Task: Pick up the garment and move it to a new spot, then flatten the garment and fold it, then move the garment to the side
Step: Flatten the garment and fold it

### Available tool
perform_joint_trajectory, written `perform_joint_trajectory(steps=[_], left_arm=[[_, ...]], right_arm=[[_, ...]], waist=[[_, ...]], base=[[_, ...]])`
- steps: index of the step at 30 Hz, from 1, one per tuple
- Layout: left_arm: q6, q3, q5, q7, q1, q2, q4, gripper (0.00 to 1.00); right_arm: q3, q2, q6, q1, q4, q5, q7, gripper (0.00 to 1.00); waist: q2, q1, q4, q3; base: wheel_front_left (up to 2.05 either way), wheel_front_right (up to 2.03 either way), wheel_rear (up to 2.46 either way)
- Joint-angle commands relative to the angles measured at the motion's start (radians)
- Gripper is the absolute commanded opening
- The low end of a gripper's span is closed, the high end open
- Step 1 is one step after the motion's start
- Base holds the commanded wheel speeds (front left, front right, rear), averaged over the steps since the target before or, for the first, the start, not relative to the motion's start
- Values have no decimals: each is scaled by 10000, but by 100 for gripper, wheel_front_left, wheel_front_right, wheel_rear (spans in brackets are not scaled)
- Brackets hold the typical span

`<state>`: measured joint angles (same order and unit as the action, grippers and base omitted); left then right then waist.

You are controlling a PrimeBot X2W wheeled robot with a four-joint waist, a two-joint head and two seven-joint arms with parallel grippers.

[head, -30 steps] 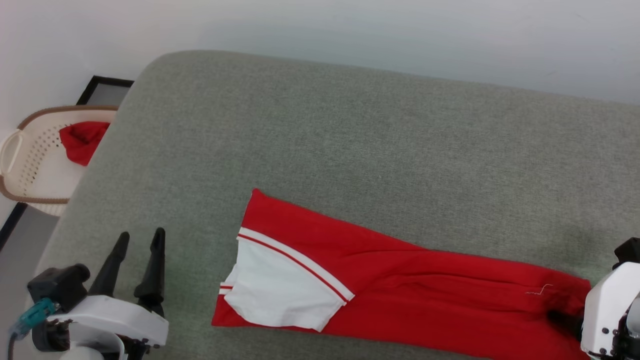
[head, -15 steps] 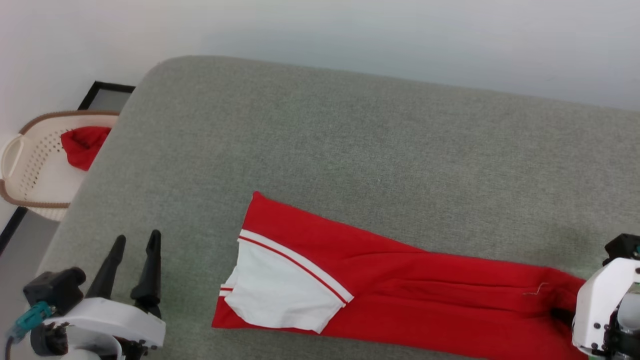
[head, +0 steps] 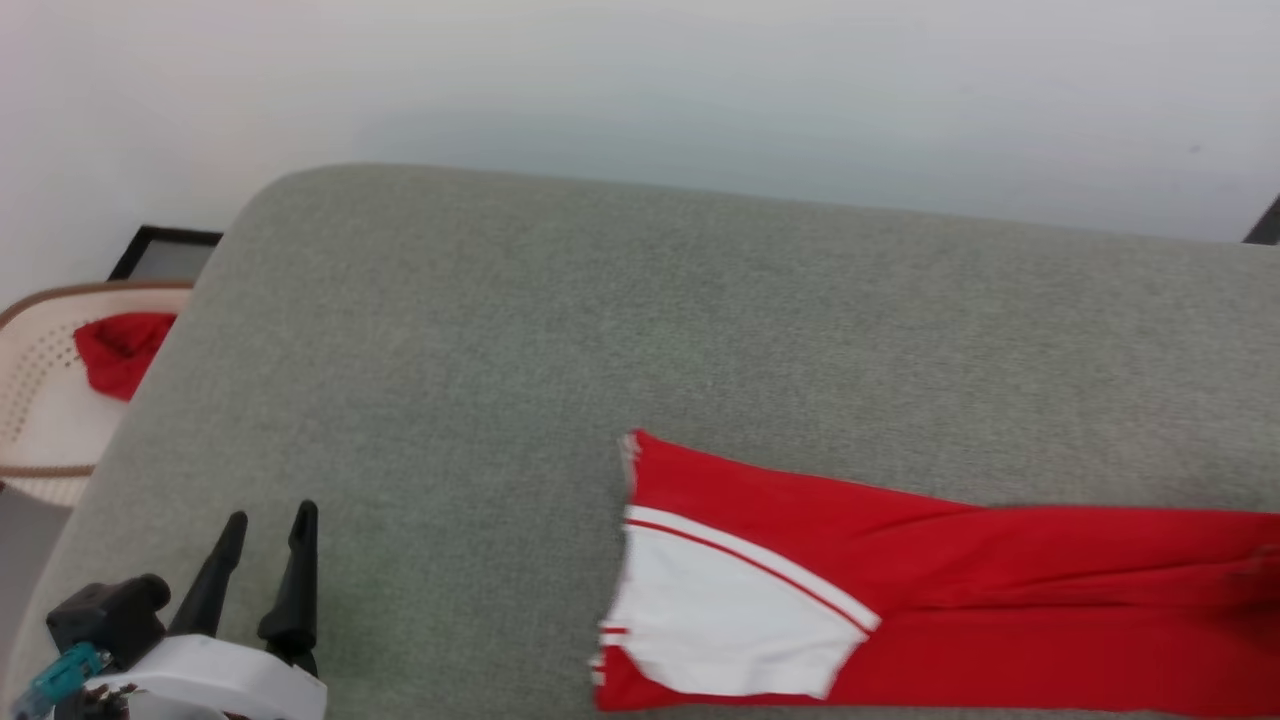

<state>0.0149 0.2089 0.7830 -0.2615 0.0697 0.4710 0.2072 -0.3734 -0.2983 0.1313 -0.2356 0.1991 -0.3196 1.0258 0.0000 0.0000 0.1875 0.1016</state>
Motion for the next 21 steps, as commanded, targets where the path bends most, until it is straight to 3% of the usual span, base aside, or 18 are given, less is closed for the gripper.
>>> perform_joint_trajectory(steps=[1, 4, 8, 18, 21], left_arm=[[40, -36, -11, -31, -157, 32, -32, 100], [55, -44, 19, -5, -244, 70, -54, 100], [88, -25, 55, 54, -390, 131, -97, 100], [198, 59, 119, 254, -596, 166, -280, 100], [211, 110, 105, 286, -578, 145, -308, 100]], right_arm=[[-257, -238, -11, -105, 189, 216, -153, 0], [-341, -419, -11, -227, 427, 330, -222, 0], [-229, -111, -11, -403, 282, -264, 140, 0], [797, 1925, -9, -208, -2231, -2185, 1850, 0], [1138, 2211, -9, -192, -2613, -2385, 2016, 0]], waist=[[0, 0, -199, -168], [0, 0, -363, -299], [0, 0, -535, -497], [0, 0, -672, -860], [0, 0, -629, -867]], base=[[0, 0, 0], [0, 0, 0], [0, 0, 0], [0, 0, 0], [0, 0, 0]])
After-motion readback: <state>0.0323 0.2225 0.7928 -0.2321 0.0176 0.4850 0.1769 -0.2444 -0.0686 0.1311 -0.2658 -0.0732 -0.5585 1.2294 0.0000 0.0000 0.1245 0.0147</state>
